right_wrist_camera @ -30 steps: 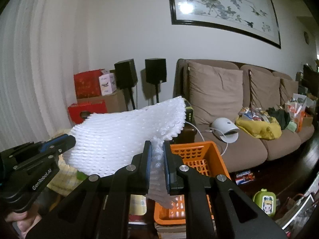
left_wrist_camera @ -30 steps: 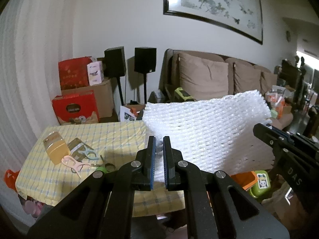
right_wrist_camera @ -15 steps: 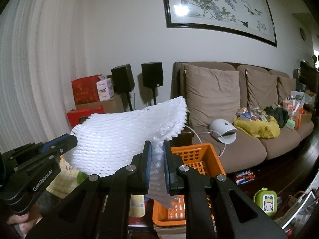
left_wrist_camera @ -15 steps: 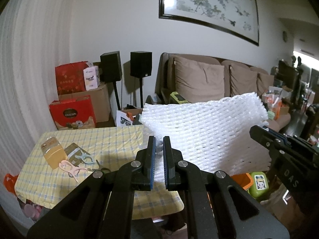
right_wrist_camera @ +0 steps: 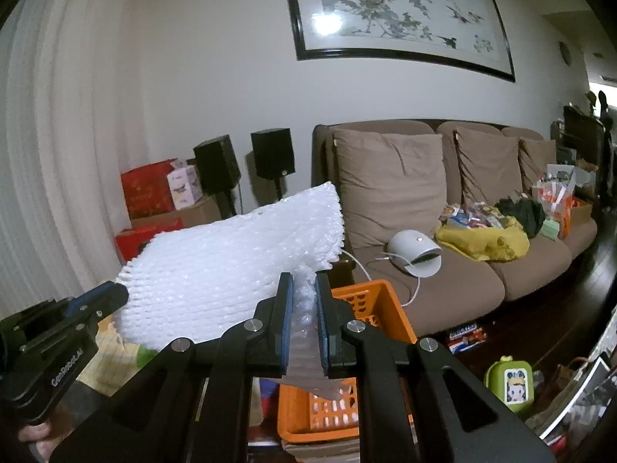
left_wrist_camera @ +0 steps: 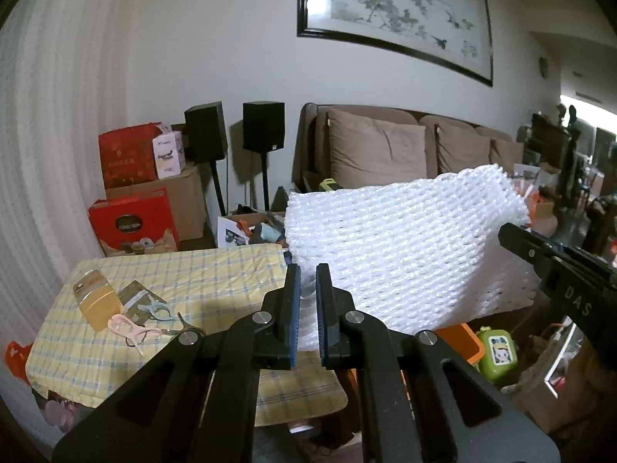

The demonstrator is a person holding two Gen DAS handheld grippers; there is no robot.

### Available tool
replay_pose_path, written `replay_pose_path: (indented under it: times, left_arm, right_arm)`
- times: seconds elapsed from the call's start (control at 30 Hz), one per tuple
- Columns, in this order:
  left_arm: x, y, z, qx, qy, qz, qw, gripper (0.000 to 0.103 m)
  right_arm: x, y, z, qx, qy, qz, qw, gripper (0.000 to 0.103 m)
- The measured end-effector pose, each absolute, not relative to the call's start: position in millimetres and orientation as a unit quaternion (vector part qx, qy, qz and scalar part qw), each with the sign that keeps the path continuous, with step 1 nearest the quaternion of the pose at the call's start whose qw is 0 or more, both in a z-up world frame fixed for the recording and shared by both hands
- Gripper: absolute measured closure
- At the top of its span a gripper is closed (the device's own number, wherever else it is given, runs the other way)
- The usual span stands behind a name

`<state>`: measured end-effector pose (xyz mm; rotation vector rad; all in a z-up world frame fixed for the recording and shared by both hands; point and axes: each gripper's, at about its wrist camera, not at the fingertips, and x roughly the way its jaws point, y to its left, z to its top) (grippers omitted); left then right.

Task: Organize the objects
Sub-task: 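Lower the foam sheet with the right gripper over the orange basket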

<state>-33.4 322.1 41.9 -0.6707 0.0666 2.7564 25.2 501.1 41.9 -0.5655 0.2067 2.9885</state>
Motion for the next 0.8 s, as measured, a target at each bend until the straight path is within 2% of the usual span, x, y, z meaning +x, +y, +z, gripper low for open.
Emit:
replay_pose_path:
  times: [0.27,0.6,0.8]
  left_arm:
    - [-31.1,326.1,43.7,-0.229,0.030,0.964,0.136,0.097]
    - [-32.8,342.4,36.2,-0.253,0.026,0.950,0.180,0.097]
    - [-48.7,341.6,23.0,-0.293,-0.022,0.932,0.214,0.097]
  right_arm:
    - [34.3,511.4,50.5,-0.169,0.072,0.980,0.073,0.093]
    - [36.6,518.7,53.7,-0.175,0.085,0.978,0.069,0.093]
    - [31.3,522.2,49.6,-0.192,0.081,0.976,0.062,0.093]
